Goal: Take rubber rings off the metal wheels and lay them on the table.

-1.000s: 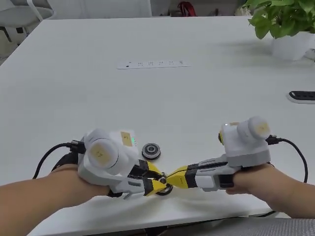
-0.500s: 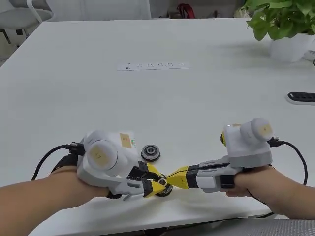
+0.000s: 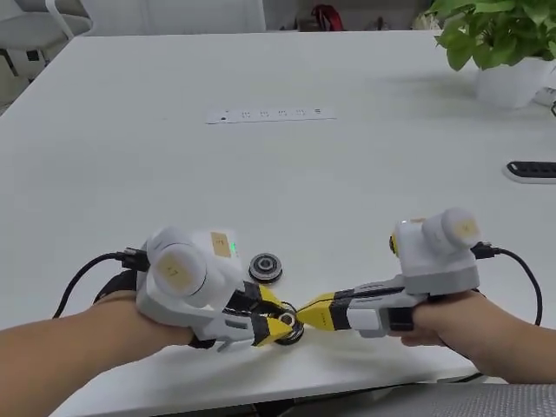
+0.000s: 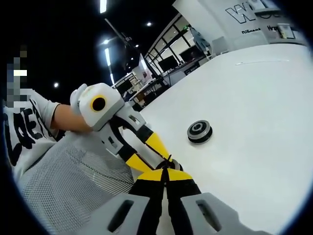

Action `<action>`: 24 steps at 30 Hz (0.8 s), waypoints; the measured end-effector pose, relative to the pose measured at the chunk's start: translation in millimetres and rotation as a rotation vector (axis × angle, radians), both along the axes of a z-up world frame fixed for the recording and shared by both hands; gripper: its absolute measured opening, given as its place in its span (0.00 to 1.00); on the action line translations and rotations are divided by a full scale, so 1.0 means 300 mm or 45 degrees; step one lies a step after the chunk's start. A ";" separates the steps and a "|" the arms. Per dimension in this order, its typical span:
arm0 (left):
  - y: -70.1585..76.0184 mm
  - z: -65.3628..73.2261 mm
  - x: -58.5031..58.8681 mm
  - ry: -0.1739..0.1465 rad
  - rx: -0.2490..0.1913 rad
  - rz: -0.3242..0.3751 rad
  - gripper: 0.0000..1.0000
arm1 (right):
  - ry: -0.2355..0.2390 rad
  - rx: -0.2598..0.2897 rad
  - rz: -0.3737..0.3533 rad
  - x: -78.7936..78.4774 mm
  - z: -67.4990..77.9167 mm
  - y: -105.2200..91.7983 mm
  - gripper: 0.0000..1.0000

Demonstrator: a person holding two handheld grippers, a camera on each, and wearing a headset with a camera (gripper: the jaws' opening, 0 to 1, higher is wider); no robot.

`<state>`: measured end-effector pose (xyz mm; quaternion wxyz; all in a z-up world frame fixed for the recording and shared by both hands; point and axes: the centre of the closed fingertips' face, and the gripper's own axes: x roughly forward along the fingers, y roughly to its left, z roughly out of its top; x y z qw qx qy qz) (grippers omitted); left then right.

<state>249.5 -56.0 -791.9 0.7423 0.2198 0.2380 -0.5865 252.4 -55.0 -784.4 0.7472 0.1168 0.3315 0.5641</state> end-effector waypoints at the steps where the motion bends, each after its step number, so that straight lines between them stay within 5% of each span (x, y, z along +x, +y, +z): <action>1: -0.001 0.001 0.000 -0.001 0.001 -0.004 0.15 | 0.000 0.002 -0.002 0.001 0.001 0.000 0.00; 11: 0.011 0.010 -0.015 -0.006 0.007 -0.041 0.22 | 0.002 0.018 -0.007 0.007 0.007 0.002 0.00; 24: 0.035 0.079 -0.028 0.007 -0.067 -0.037 0.32 | 0.012 0.047 -0.021 0.018 0.017 0.003 0.00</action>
